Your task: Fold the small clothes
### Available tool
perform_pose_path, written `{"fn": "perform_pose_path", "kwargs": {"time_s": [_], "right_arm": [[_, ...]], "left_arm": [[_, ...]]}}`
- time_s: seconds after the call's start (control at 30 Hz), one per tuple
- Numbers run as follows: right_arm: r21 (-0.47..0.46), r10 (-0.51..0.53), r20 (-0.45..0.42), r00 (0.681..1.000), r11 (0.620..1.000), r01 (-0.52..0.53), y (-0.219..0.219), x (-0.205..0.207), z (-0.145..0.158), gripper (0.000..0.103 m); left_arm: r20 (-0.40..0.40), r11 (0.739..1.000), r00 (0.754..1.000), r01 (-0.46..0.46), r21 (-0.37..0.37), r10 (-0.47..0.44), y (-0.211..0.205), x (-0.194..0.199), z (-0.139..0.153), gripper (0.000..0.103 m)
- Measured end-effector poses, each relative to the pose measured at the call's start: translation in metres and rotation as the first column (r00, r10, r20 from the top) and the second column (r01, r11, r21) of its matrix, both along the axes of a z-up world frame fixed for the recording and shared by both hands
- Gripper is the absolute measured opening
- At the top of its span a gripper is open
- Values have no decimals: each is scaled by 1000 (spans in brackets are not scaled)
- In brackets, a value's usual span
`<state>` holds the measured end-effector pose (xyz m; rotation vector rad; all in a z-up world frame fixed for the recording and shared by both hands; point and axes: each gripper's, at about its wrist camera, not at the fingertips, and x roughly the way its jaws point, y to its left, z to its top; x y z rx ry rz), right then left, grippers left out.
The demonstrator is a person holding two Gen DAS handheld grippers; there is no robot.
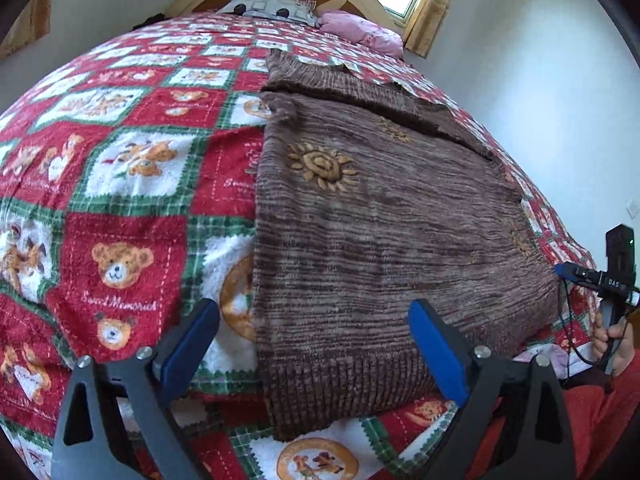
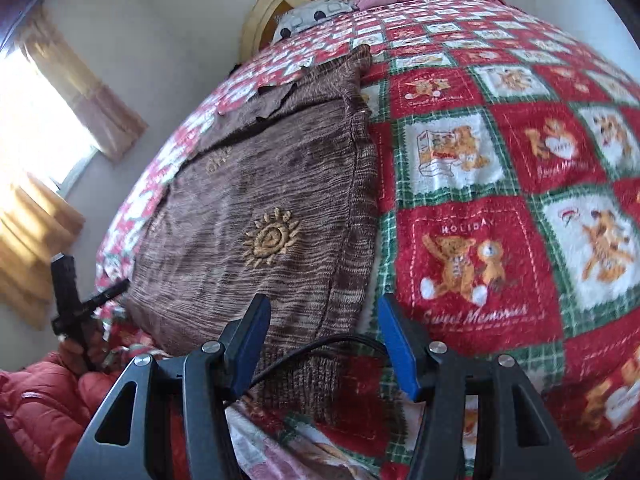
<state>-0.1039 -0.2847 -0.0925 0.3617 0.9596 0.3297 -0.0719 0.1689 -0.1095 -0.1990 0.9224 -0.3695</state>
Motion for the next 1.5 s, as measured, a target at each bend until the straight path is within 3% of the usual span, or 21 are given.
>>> {"fn": "perform_pose_path", "kwargs": {"time_s": [0.13,0.2,0.27,0.37,0.43,0.5,0.57,0.63,0.77,0.83,0.9,1.0,1.13,1.2,1.3,1.5], "right_arm": [[91,139,-102,985,987,-130,6,-23,3,57],[168,234,-172,957,964,-205,16,-45,0,57],[110,263,-202,943,963,-245,28,-64,2,57],[-18,215,-146,966,975,-220,33,-72,15,57],[-1,159,-62,985,987,-160,26,-65,26,57],[93,78,40,996,992,-81,9,-53,37,57],[74,12,84,996,997,-18,0,-42,39,57],[-20,-21,40,999,1000,22,-2,-28,27,57],[-60,-36,24,999,997,37,5,-26,5,57],[-109,23,23,999,994,-20,19,-30,6,57],[-99,97,-19,995,990,-99,35,-34,4,57],[-113,126,-27,992,985,-128,44,-35,0,57],[-21,116,-68,991,993,-118,29,-32,-3,46],[1,103,-71,992,995,-103,20,-35,-5,46],[76,88,-112,990,994,-79,15,-32,-16,46],[101,106,-118,987,990,-95,25,-27,-28,46]], "left_arm": [[6,1000,1000,19,19,-19,-1,-4,0,97],[5,999,999,32,25,-32,-3,-5,0,97],[8,999,999,39,15,-39,-3,-5,0,97],[9,999,999,45,-10,-45,-4,-6,0,97],[9,999,999,53,-7,-53,-5,-7,1,97],[12,998,998,66,0,-66,-6,-9,2,97],[15,997,997,76,5,-76,-7,-12,2,97],[16,997,997,73,10,-73,-7,-14,1,97],[35,998,997,67,8,-67,-8,-16,-1,97],[36,997,996,83,3,-83,-9,-20,0,97],[41,995,994,97,-6,-97,-9,-24,2,97],[27,991,991,129,-17,-129,-7,-29,2,97],[11,989,989,144,-8,-144,-5,-31,2,82],[-3,989,989,145,-25,-145,1,-29,3,79],[-22,990,991,129,-56,-130,8,-26,3,79],[-27,989,993,116,-95,-119,13,-26,2,79]]}}
